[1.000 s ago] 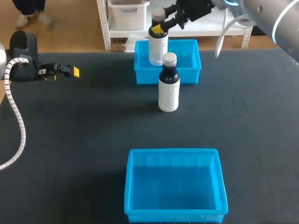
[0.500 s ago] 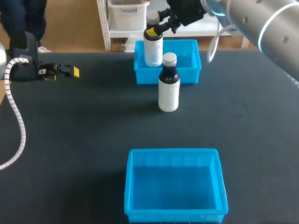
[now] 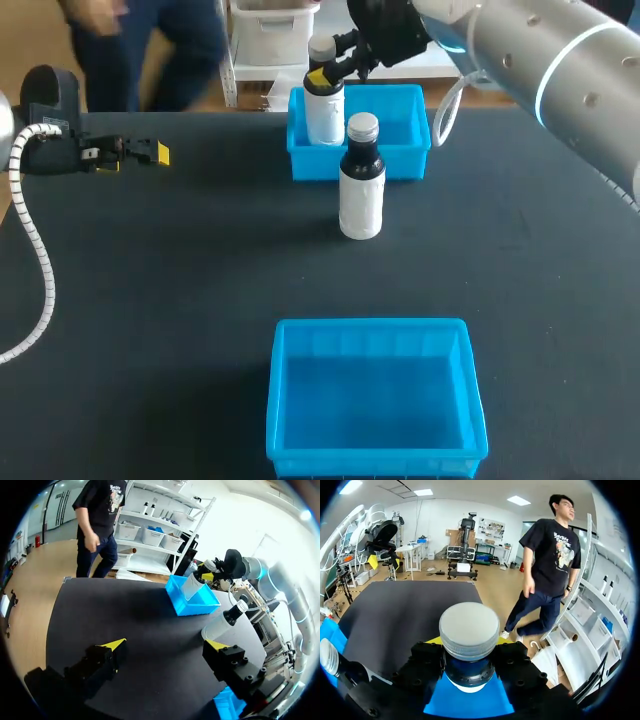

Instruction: Pick up the bottle, and place it in the far bin if it is heavy, or in the near bin if it is light.

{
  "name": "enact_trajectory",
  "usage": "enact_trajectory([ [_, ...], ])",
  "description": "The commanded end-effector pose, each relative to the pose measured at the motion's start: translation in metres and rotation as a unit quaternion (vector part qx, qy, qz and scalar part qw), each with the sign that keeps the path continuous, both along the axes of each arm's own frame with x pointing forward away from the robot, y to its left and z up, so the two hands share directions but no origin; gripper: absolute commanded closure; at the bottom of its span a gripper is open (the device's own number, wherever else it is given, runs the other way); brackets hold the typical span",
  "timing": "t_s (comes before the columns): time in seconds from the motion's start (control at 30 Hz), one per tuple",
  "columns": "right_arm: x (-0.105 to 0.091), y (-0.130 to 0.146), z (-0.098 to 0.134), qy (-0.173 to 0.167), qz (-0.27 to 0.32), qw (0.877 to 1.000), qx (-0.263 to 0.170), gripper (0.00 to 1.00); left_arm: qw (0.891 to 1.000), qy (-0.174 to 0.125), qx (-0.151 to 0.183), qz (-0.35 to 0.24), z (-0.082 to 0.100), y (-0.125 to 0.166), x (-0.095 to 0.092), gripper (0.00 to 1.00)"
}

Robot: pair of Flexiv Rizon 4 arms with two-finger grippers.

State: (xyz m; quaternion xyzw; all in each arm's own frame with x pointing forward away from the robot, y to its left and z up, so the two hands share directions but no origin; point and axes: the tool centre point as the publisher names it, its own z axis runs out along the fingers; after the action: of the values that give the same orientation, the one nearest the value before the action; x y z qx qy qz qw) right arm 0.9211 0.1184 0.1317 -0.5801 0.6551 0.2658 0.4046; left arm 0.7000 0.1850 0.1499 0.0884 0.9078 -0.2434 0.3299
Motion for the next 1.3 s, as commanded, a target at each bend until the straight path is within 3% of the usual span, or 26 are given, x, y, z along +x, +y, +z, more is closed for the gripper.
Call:
enact_trajectory([
  [0.03, 0.014, 0.003, -0.002, 0.120, 0.177, 0.977, -0.001, 1.00, 1.000, 0.000, 0.000, 0.000, 0.000, 0.000, 0.000, 0.00],
  [0.6, 0.016, 0.001, -0.015, 0.138, 0.172, 0.975, -0.007, 1.00, 1.000, 0.000, 0.000, 0.000, 0.000, 0.000, 0.000, 0.00],
  [0.63, 0.016, 0.001, -0.015, 0.139, 0.172, 0.975, -0.008, 0.76, 1.000, 0.000, 0.000, 0.000, 0.000, 0.000, 0.000, 0.00],
  [0.67, 0.017, 0.001, -0.015, 0.139, 0.171, 0.975, -0.009, 0.59, 1.000, 0.000, 0.000, 0.000, 0.000, 0.000, 0.000, 0.00],
  [0.73, 0.017, 0.000, -0.014, 0.139, 0.171, 0.975, -0.011, 0.00, 1.000, 0.000, 0.000, 0.000, 0.000, 0.000, 0.000, 0.00],
  [1.03, 0.016, -0.009, -0.008, 0.133, 0.161, 0.978, -0.020, 0.00, 1.000, 0.000, 0.000, 0.000, 0.000, 0.000, 0.000, 0.00],
  [1.3, 0.014, -0.037, 0.001, 0.127, 0.134, 0.983, -0.019, 0.00, 1.000, 0.000, 0.000, 0.000, 0.000, 0.000, 0.000, 0.00],
])
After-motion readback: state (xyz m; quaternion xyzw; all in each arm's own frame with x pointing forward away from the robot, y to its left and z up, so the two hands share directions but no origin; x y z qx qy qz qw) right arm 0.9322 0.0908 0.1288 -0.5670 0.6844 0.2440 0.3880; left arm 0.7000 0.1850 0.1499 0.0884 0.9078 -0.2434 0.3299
